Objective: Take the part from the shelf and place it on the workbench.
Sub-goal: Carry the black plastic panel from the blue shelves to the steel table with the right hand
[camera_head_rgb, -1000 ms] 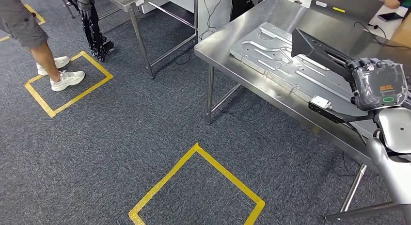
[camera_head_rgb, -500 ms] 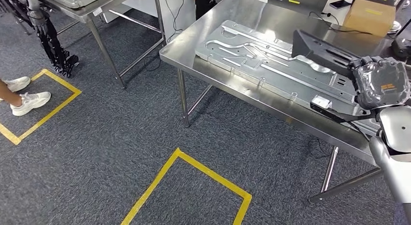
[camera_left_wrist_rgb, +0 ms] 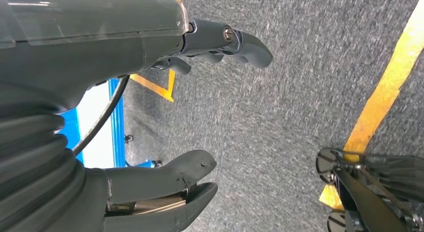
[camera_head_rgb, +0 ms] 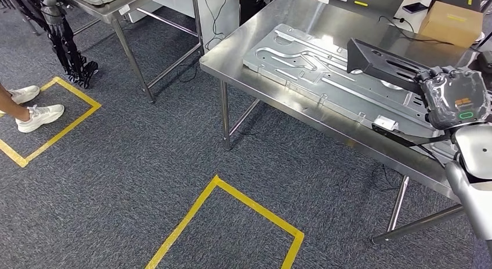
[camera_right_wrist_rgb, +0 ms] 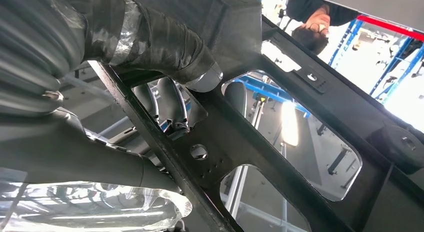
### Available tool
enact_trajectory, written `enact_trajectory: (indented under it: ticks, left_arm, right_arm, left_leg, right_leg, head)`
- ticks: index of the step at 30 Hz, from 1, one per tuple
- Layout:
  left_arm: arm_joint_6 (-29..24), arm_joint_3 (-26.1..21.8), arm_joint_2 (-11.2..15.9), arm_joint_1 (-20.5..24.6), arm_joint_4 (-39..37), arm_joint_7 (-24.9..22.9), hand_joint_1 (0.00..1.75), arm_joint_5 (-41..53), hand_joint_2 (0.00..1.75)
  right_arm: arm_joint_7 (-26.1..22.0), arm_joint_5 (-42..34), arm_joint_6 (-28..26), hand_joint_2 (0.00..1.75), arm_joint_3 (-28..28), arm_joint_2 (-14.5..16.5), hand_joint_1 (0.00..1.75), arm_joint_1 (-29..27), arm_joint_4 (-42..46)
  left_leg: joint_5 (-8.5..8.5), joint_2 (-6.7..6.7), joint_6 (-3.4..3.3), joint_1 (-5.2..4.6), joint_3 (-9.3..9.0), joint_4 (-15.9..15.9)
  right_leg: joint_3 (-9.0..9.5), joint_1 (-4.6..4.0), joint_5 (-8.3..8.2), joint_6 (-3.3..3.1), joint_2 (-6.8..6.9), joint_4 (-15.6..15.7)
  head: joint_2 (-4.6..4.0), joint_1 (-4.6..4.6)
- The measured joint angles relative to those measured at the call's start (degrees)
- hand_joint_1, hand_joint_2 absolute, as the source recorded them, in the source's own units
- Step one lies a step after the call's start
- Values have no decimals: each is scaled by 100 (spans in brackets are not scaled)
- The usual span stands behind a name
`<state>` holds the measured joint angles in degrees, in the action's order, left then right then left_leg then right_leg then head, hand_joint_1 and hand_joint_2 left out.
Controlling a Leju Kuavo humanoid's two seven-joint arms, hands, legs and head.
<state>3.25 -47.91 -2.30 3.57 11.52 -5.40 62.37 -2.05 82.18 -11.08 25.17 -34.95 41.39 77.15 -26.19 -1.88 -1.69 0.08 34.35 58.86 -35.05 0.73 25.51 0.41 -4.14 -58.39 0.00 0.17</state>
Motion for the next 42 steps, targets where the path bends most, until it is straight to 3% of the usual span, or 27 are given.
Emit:
enact_trajectory:
  ticks: [4, 7, 8, 10, 12, 13, 14, 16, 17, 18, 20, 23, 24, 26, 27, 28, 29, 30, 32, 33, 37, 40, 42]
  left_arm:
    - [5, -9, 1, 1, 0, -6, 0, 4, 175]
    - [16, -16, -2, 10, 0, -7, 0, 17, 175]
    - [25, -19, -5, 10, 0, -7, 0, 26, 175]
    - [39, -23, -10, 2, 0, -7, 0, 41, 175]
    - [46, -29, -17, -6, 0, -7, 0, 50, 175]
    - [49, -32, -21, -8, 0, -7, 0, 52, 175]
    - [51, -34, -24, -8, 0, -7, 0, 52, 175]
    - [54, -42, -17, -7, 1, -7, 0, 53, 175]
    - [53, -50, -2, -2, 3, -7, 0, 54, 175]
    - [51, -58, 10, 4, 5, -7, 0, 54, 175]
    - [53, -71, 19, 13, 9, -7, 0, 54, 175]
    - [57, -74, -2, 12, 9, -12, 0, 55, 175]
    - [57, -76, -4, 13, 9, -13, 0, 55, 175]
    - [57, -85, -4, 11, 9, -13, 0, 55, 175]
    - [57, -91, -4, 5, 9, -13, 0, 55, 175]
    - [57, -98, -4, -3, 9, -13, 0, 55, 175]
    - [57, -105, -4, -12, 9, -13, 0, 56, 175]
    - [57, -112, -4, -19, 9, -13, 0, 56, 175]
    - [57, -122, 1, -26, 9, -13, 0, 57, 175]
    - [57, -125, 4, -26, 9, -13, 0, 57, 175]
    - [55, -128, 8, -18, 9, -13, 0, 58, 175]
    - [55, -129, 4, -14, 9, -13, 0, 61, 175]
    - [55, -129, 3, -10, 9, -13, 0, 62, 175]
  right_arm:
    - [-4, -11, 1, 175, 17, -1, 171, 4, -19]
    - [-32, -36, 4, 175, 23, -26, 171, 25, -28]
    - [-42, -45, 7, 175, 26, -38, 171, 46, -32]
    - [-55, -57, 15, 175, 42, -52, 171, 98, -46]
    - [-69, -60, 30, 175, 78, -52, 171, 114, -65]
    - [-79, -61, 40, 175, 97, -52, 171, 108, -76]
    - [-86, -63, 49, 175, 111, -52, 171, 103, -88]
    - [-92, -71, 60, 175, 122, -51, 171, 102, -107]
    - [-95, -75, 62, 175, 127, -50, 171, 108, -116]
    - [-96, -78, 66, 175, 135, -48, 171, 109, -129]
    - [-101, -80, 70, 175, 155, -44, 171, 104, -149]
    - [-98, -81, 70, 175, 161, -43, 171, 109, -149]
    - [-96, -84, 70, 175, 162, -43, 171, 119, -148]
    - [-97, -89, 71, 175, 175, -37, 171, 131, -150]
    - [-99, -92, 72, 175, 187, -32, 171, 130, -151]
    - [-102, -96, 72, 175, 199, -27, 171, 127, -153]
    - [-103, -100, 72, 175, 209, -25, 171, 126, -155]
    - [-103, -104, 72, 175, 214, -22, 171, 126, -155]
    - [-102, -109, 72, 175, 216, -21, 171, 129, -157]
    - [-102, -110, 72, 175, 219, -20, 171, 131, -161]
    - [-108, -115, 74, 175, 236, -17, 171, 126, -180]
    - [-110, -127, 75, 175, 239, -20, 171, 158, -188]
    - [-110, -131, 76, 175, 239, -20, 171, 175, -192]
  left_leg:
    - [-5, 1, -10, -4, 0, 11]
    - [65, 45, -113, 29, -96, -157]
    - [108, 71, -148, 51, -154, -264]
    - [147, 126, -167, 76, -230, -379]
    - [124, 176, -133, 100, -251, -384]
    - [99, 196, -97, 125, -260, -372]
    - [66, 212, -49, 160, -271, -346]
    - [-41, 234, 84, 230, -280, -237]
    - [-101, 240, 158, 246, -276, -165]
    - [-154, 242, 222, 247, -274, -117]
    - [-208, 249, 303, 237, -293, -104]
    - [-341, 255, 354, 269, -280, 44]
    - [-470, 251, 349, 269, -156, 305]
    - [-788, 243, 311, 233, 303, 1132]
    - [-875, 241, 285, 206, 548, 1502]
    - [-852, 239, 247, 179, 719, 1700]
    - [-696, 235, 192, 147, 777, 1655]
    - [-437, 227, 121, 108, 721, 1380]
    - [36, 183, -43, 17, 455, 610]
    - [138, 166, -90, -17, 336, 333]
    - [113, 160, -120, -38, 113, -7]
    - [98, 163, -158, -9, -69, -155]
    - [86, 163, -172, -5, -92, -165]
  right_leg:
    - [1, 14, -6, 45, -3, 19]
    - [23, 21, -8, 143, 49, 60]
    - [-26, 9, 67, 165, 130, -54]
    - [-309, 22, 361, 195, 302, -619]
    - [-661, 86, 591, 253, 349, -1264]
    - [-731, 128, 557, 295, 360, -1361]
    - [-690, 173, 417, 344, 377, -1244]
    - [-357, 260, 45, 472, 442, -551]
    - [-208, 272, -52, 495, 447, -258]
    - [-117, 272, -68, 473, 443, -91]
    - [-105, 234, 21, 332, 391, -109]
    - [-64, 218, 102, 146, 361, -150]
    - [-33, 207, 125, 96, 358, -147]
    - [24, 153, 180, 14, 354, -147]
    - [57, 119, 210, -17, 347, -147]
    - [96, 85, 244, -40, 336, -147]
    - [146, 52, 283, -53, 324, -147]
    - [207, 24, 327, -60, 313, -146]
    - [322, -17, 419, -55, 297, -134]
    - [359, -25, 451, -38, 287, -120]
    - [429, -9, 423, 81, 286, -120]
    - [209, 9, 564, 134, 354, -580]
    - [70, 8, 650, 148, 361, -803]
  head:
    - [0, -1]
    - [0, -1]
    - [0, 2]
    - [0, 10]
    - [0, 9]
    - [0, 9]
    - [0, 9]
    - [0, 10]
    - [0, 10]
    - [0, 8]
    - [0, 1]
    - [0, -11]
    - [0, -15]
    - [0, -18]
    - [0, -18]
    - [0, -18]
    - [0, -18]
    - [0, -17]
    - [0, -15]
    - [0, -14]
    - [0, -12]
    - [0, -9]
    - [0, -9]
